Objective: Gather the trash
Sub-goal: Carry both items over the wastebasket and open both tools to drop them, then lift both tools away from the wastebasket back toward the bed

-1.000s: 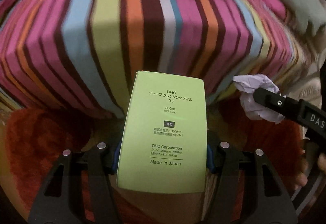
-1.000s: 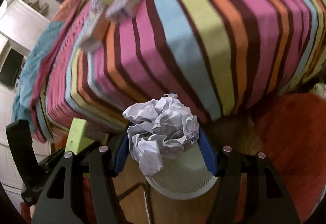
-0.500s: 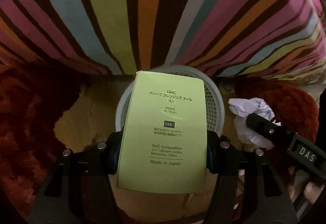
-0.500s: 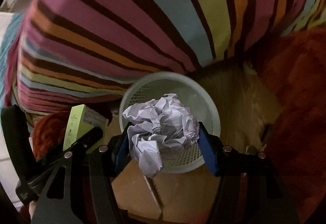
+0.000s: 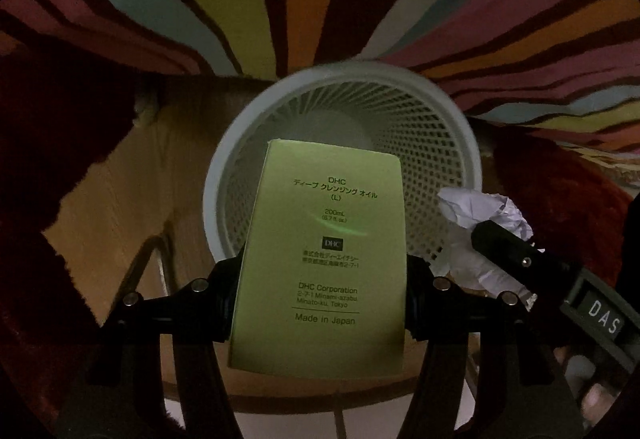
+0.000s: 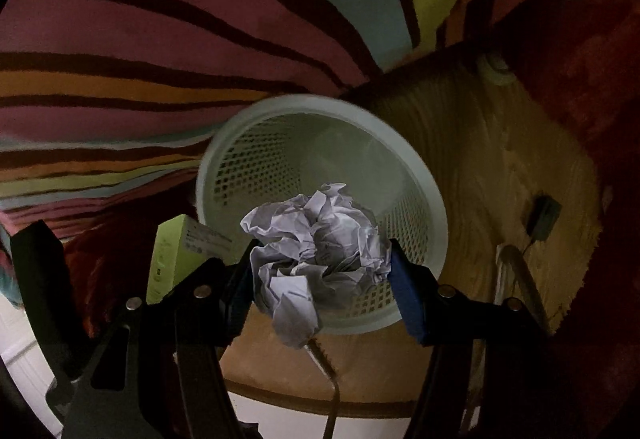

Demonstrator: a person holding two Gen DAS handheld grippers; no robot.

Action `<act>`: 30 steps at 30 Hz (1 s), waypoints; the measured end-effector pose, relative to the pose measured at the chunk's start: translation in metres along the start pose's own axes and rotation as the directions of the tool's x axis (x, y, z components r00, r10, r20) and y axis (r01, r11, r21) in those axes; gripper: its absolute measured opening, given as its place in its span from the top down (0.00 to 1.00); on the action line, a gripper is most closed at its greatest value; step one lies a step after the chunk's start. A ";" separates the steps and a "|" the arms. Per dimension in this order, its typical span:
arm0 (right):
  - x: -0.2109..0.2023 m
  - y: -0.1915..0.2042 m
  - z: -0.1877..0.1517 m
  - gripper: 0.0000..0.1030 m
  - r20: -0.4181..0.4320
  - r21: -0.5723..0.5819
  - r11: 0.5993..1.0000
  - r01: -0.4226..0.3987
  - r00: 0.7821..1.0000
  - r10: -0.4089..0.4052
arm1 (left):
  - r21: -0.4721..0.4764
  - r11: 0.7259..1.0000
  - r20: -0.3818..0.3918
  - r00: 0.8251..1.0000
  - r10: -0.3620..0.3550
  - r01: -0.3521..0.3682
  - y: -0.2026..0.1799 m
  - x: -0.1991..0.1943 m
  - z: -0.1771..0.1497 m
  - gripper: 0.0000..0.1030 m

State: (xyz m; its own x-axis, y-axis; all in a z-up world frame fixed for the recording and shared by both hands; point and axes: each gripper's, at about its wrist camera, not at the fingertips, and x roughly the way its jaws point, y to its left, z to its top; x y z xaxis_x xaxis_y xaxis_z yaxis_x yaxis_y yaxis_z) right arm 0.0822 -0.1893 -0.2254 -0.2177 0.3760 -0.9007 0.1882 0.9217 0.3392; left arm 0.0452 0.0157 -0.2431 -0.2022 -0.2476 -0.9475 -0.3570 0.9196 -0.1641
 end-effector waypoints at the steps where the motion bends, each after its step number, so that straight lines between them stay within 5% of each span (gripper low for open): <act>1: 0.004 -0.001 0.001 0.43 -0.012 0.004 1.000 -0.003 1.000 0.003 | -0.005 1.000 -0.009 1.000 0.000 0.000 0.001 0.003 0.002 0.42; 10: 0.028 -0.006 0.005 0.42 -0.072 0.044 0.999 0.002 0.997 0.001 | -0.034 0.999 -0.073 0.997 0.011 -0.014 0.001 0.021 0.006 0.41; 15: 0.032 -0.012 0.006 0.25 -0.076 0.091 0.996 0.013 0.997 -0.007 | -0.060 0.998 -0.117 0.993 0.000 -0.007 0.003 0.032 0.009 0.31; 17: 0.033 -0.014 0.007 0.13 -0.078 0.100 0.995 0.025 0.997 -0.017 | -0.064 0.997 -0.121 0.992 0.025 -0.032 0.004 0.034 0.008 0.20; 30: 0.028 -0.018 0.008 0.13 -0.066 0.133 0.991 0.030 0.998 -0.021 | -0.084 0.996 -0.080 0.996 0.033 -0.040 0.004 0.031 0.010 0.18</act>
State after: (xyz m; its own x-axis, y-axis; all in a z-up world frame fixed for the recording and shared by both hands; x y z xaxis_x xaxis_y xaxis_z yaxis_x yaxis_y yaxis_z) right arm 0.0804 -0.1960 -0.2588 -0.2839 0.3619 -0.8879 0.3074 0.9115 0.2732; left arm 0.0465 0.0144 -0.2754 -0.2861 -0.2403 -0.9276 -0.4242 0.8998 -0.1023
